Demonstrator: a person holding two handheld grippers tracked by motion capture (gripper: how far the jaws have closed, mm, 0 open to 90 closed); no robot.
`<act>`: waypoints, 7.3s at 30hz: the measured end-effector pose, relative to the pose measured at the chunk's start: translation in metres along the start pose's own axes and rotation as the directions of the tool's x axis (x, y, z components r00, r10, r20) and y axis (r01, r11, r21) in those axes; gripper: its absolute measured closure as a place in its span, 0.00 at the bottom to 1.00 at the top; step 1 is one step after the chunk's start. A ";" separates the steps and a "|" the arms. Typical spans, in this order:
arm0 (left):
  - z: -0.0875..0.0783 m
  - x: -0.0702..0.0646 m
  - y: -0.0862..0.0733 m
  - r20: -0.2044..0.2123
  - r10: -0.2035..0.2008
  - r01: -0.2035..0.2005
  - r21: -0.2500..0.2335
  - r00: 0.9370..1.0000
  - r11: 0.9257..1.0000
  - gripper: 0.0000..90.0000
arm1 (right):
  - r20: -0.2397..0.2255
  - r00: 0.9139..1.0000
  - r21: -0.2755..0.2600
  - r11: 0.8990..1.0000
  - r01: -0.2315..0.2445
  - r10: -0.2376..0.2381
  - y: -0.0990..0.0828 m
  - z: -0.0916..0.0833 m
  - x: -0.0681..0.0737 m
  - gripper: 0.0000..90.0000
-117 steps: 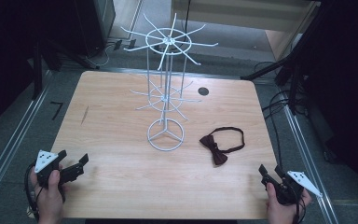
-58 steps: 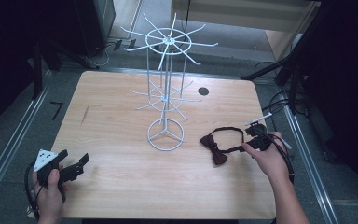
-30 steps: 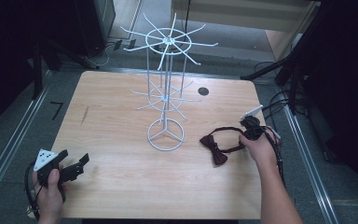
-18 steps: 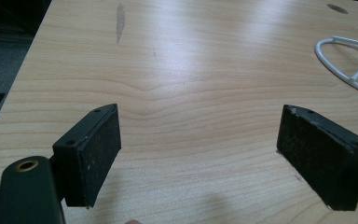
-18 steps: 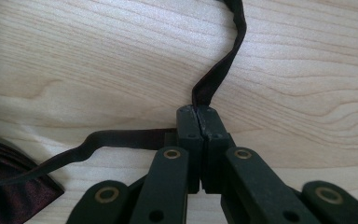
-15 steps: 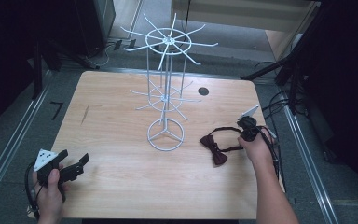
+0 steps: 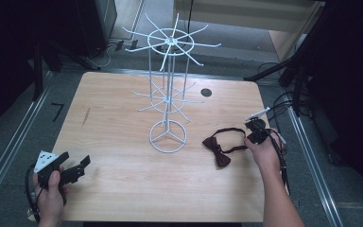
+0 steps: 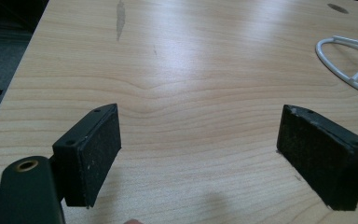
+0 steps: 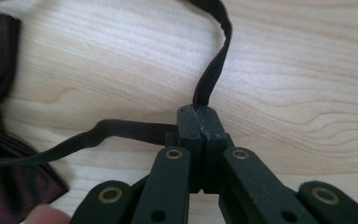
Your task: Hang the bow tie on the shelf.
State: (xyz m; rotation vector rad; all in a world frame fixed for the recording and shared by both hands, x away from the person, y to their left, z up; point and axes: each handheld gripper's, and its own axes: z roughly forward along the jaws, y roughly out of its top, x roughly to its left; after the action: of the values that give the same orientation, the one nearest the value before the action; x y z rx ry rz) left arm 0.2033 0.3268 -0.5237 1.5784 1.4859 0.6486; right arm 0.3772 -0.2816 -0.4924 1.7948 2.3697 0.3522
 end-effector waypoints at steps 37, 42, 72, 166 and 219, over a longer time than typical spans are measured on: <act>0.000 0.000 0.000 -0.001 0.000 0.000 0.000 1.000 1.000 0.16 | -0.201 0.975 -0.683 0.727 -0.071 -0.093 -0.027 -0.095 0.043 1.00; 0.000 0.000 0.000 -0.001 0.000 0.000 0.000 1.000 1.000 0.16 | -0.186 0.975 -0.723 0.689 -0.053 -0.120 -0.028 -0.102 0.054 1.00; 0.000 -0.001 0.000 -0.005 0.000 0.000 -0.003 1.000 1.000 0.16 | -0.173 0.964 -0.817 0.576 -0.025 -0.202 -0.018 -0.131 0.100 1.00; 0.000 0.000 0.000 -0.003 0.002 -0.002 -0.006 1.000 1.000 0.16 | -0.135 0.963 -0.709 0.701 0.070 -0.233 -0.033 -0.060 0.115 0.15; -0.001 -0.001 0.000 -0.006 0.007 -0.007 -0.007 1.000 1.000 0.16 | -0.132 0.991 -0.636 0.767 -0.091 0.009 -0.135 -0.001 0.017 0.00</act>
State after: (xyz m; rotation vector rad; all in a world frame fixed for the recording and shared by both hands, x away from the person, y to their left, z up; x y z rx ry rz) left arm 0.2024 0.3261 -0.5234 1.5782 1.4815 0.6621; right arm 0.2473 -0.3004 -0.5279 1.5182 1.9036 1.1520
